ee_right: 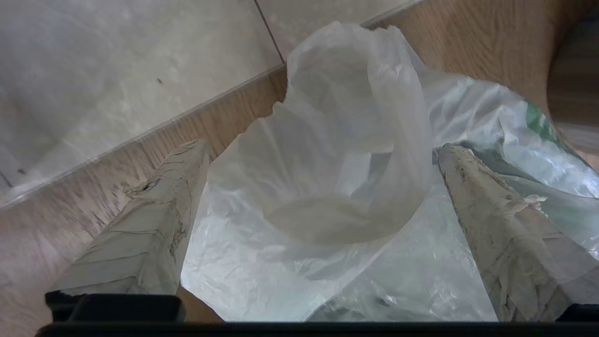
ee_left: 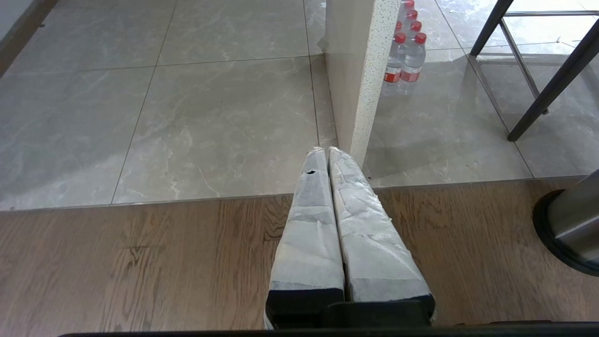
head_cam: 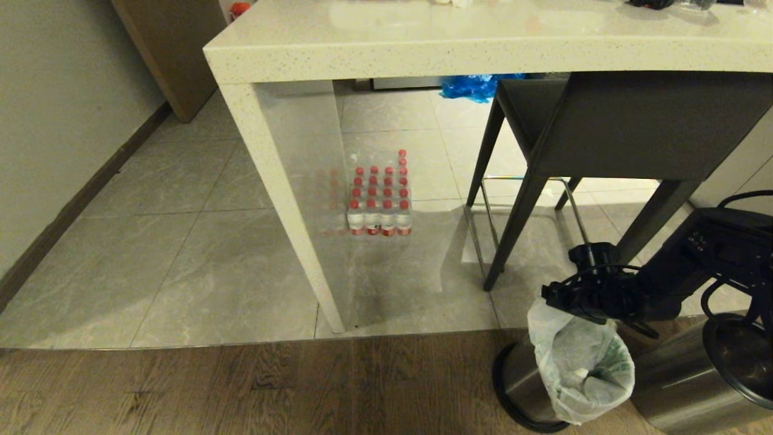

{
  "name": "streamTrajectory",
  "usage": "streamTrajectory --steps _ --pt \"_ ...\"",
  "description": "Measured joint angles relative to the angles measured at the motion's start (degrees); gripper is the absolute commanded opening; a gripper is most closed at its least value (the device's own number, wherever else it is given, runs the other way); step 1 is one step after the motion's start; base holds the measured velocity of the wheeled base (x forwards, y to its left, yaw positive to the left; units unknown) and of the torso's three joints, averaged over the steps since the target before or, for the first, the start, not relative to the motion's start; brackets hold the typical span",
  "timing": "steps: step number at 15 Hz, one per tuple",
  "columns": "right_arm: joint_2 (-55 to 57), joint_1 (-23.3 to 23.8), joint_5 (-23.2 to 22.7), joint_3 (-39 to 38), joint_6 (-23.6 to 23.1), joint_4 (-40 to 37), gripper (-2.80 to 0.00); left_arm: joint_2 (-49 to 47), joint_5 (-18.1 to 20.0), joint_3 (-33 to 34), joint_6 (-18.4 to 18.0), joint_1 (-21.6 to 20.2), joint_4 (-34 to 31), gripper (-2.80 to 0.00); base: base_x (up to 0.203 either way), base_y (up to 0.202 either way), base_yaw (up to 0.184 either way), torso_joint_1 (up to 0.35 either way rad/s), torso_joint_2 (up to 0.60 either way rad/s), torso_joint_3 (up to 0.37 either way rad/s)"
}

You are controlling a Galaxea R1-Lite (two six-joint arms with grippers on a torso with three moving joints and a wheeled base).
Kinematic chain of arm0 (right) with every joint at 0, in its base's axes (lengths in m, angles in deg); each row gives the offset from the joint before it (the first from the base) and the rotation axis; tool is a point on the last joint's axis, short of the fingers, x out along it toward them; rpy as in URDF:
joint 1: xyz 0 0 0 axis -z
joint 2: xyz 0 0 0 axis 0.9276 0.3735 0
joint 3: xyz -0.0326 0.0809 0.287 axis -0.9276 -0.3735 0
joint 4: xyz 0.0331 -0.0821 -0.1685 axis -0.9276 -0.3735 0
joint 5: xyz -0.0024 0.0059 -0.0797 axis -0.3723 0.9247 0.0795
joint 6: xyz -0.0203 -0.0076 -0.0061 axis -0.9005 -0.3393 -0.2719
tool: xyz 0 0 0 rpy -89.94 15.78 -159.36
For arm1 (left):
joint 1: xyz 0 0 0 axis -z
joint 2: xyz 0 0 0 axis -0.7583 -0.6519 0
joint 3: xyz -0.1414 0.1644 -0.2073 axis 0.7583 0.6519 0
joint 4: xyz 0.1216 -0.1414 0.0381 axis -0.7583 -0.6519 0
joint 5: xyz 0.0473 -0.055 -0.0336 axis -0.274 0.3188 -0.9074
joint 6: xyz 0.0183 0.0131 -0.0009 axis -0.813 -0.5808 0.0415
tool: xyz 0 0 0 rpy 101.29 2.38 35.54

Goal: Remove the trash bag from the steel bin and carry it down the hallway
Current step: Pick up the trash bag

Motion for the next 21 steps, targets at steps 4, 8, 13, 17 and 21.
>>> streamTrajectory --steps 4,8,13,17,21 --pt "0.0 -1.4 0.6 0.1 -0.2 -0.5 0.00 0.0 0.0 0.0 0.0 0.0 0.0 -2.80 0.000 0.000 0.000 0.000 0.00 0.000" --pt "0.3 -2.0 0.2 0.4 0.2 -0.5 0.00 0.0 0.0 0.0 0.0 0.0 0.0 -2.80 0.000 0.000 0.000 0.000 0.00 0.000" --pt "0.7 -2.6 0.7 0.1 0.4 0.1 -2.80 0.0 0.0 0.0 0.0 0.0 0.0 -2.80 0.000 0.000 0.000 0.000 0.00 0.000" --pt "1.1 -2.8 1.2 0.4 1.1 1.1 -2.80 0.0 0.0 0.0 0.0 0.0 0.0 -2.80 0.000 0.000 0.000 0.000 0.00 0.000" --pt "1.3 -3.4 2.7 0.0 1.4 0.6 -2.80 0.0 0.0 0.0 0.0 0.0 0.0 -2.80 0.000 0.000 0.000 0.000 0.00 0.000"
